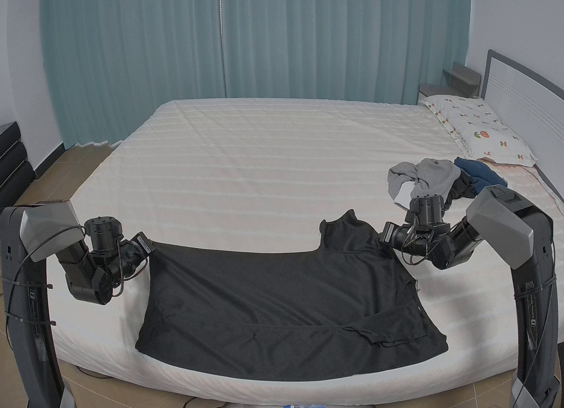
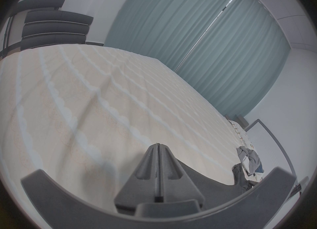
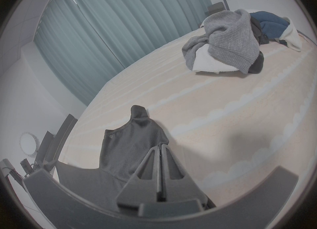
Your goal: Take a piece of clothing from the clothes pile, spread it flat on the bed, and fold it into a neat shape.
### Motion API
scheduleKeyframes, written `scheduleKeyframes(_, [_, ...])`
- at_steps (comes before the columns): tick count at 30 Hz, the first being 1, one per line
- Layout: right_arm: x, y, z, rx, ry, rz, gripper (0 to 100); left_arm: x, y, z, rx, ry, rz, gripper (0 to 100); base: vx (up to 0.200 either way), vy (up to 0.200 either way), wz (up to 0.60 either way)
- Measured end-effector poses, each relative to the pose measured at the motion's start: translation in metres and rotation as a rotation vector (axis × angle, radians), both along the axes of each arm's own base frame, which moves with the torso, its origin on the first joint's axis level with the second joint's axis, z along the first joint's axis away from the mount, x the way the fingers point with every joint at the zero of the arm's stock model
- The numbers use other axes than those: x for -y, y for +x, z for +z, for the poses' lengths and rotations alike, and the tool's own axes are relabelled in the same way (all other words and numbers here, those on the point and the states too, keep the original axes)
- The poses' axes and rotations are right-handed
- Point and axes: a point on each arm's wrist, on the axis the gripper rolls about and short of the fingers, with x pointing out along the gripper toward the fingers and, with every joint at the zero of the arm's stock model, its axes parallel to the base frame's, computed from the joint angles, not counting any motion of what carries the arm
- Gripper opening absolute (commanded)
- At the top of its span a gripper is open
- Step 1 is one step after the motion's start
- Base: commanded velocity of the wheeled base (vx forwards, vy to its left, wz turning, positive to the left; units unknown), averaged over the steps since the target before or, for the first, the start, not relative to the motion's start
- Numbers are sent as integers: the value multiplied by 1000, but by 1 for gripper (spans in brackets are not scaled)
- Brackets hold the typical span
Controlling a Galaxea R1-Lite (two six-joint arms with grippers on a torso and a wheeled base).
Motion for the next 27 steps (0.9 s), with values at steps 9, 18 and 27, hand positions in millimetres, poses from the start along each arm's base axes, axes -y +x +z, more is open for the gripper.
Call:
scheduleKeyframes(9, [12,-4,29,50,129,-69,0,-3,2,7,39,4,6,0,0,0,0])
scheduleKeyframes(18, [29,-21,42,143,228,-116,0,-7,2,19,80,7,17,0,0,0,0])
scheduleKeyframes(27, [36,-45,40,198,296,-97,0,-8,-1,21,80,9,14,0,0,0,0])
